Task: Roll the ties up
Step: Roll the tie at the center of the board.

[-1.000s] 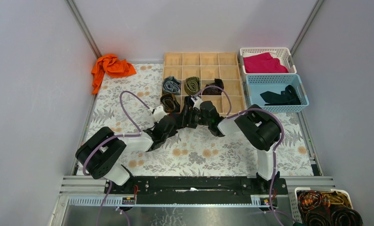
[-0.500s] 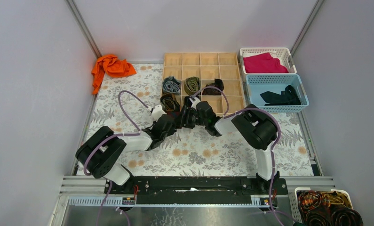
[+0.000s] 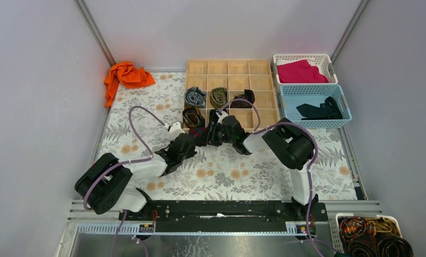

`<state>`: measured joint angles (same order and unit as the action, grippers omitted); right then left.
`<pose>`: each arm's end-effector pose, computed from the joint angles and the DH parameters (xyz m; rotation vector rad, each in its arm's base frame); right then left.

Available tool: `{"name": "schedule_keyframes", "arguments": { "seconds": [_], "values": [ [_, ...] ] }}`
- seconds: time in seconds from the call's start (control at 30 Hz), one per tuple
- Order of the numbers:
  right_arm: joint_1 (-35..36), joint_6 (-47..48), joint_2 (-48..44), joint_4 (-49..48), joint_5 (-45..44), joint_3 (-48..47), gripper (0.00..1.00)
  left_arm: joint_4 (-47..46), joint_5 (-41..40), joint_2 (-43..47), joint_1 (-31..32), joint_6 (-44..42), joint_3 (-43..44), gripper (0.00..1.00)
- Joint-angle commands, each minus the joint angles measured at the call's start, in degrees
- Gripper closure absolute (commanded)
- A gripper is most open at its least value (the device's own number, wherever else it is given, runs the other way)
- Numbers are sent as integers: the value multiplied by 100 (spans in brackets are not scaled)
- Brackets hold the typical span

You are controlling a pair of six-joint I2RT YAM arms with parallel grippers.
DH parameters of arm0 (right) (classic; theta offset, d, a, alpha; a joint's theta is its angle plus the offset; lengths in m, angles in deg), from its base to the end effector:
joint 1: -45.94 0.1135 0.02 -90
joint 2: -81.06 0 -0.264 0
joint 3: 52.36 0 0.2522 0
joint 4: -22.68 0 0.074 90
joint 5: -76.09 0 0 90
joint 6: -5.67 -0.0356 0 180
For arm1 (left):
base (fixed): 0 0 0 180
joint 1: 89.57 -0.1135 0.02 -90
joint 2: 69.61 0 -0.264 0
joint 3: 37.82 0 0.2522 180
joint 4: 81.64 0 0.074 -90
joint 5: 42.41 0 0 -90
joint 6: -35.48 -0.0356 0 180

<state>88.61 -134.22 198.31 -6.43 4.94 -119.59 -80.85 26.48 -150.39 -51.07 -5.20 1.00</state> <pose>0.2889 0.2820 0.1165 -0.1108 2.1800 1.3278 0.1989 -0.1418 0.1327 -0.3997 2.2506 -0.3853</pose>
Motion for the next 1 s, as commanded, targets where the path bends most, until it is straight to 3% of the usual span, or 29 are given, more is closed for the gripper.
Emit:
{"name": "schedule_keyframes", "arguments": {
  "seconds": [0.0,0.33,0.7,0.97],
  "values": [
    [12,192,292,925,-625,-16,72,353,-67,368,-36,-127,-101,100],
    [188,577,-54,985,-1002,224,100,1016,-460,937,-58,-4,-157,100],
    [702,1548,-884,2250,-2169,80,100,1170,-455,1149,-165,61,-203,98],
    [887,1721,-777,3197,-1906,-45,100,815,-18,916,-194,175,-299,99]
  ]
}}
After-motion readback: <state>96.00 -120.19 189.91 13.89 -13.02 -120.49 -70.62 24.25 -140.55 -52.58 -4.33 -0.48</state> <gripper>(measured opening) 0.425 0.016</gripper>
